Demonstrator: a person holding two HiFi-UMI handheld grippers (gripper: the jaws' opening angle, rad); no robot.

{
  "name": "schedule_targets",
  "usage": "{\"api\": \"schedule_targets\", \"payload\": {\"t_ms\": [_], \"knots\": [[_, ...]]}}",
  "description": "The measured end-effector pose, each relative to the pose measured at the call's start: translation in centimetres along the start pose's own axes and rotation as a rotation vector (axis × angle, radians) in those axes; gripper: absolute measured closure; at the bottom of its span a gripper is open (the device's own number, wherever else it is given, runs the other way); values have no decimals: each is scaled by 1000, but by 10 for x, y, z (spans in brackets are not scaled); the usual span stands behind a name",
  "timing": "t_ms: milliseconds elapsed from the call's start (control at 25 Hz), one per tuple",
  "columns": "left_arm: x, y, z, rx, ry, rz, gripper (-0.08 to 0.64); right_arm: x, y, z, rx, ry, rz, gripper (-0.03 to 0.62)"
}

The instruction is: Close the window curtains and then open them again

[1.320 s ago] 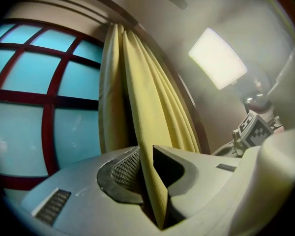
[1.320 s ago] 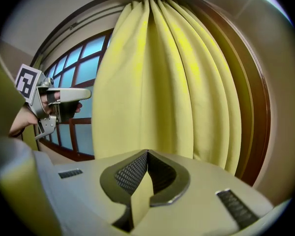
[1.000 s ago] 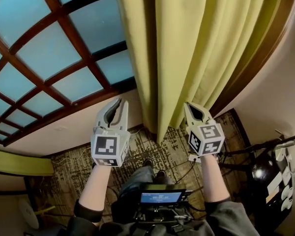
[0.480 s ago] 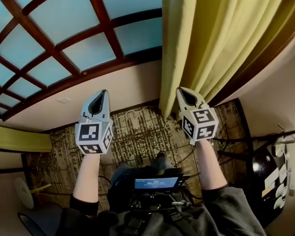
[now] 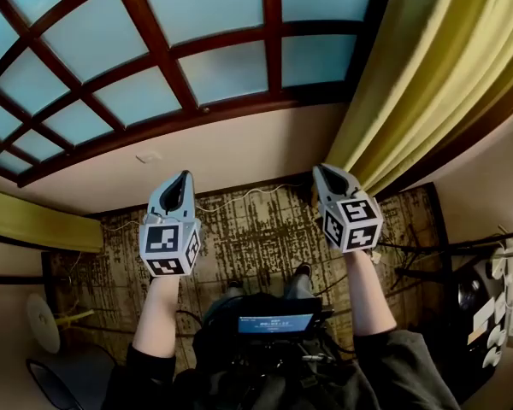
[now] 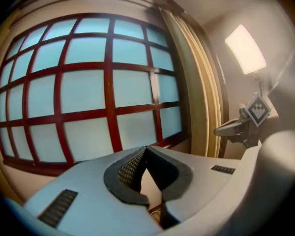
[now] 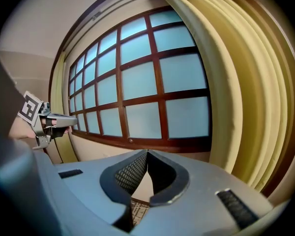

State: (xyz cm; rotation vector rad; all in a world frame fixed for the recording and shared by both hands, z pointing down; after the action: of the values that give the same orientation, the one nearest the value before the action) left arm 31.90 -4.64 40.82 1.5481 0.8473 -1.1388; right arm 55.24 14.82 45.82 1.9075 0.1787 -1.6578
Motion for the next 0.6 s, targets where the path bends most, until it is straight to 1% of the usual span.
{"api": "schedule_targets", "payload": {"t_ms": [200, 360, 480, 600], "knots": [[-39, -53, 52, 7, -19, 17, 560, -24, 1, 73, 2, 22, 33, 578], [-74, -92, 89, 3, -35, 36, 560, -43, -2, 126, -14, 23, 58, 578], [-93, -116, 108, -3, -57, 59, 560, -51, -8, 157, -20, 27, 79, 578], [-107, -132, 121, 6, -82, 69, 560, -55, -14, 176, -18, 23, 100, 578]]}}
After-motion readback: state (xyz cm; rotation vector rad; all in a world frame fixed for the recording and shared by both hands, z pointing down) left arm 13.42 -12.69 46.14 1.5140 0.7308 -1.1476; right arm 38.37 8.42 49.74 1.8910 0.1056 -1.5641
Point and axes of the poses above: the fingertips, and each gripper's own axes: y forward along the fingers, z to its left, x out of its top, the point moved 4 cm from there along -y, backward along the fingers, and after that the axes turned 12 degrees about -x, right-handed, at the moved point
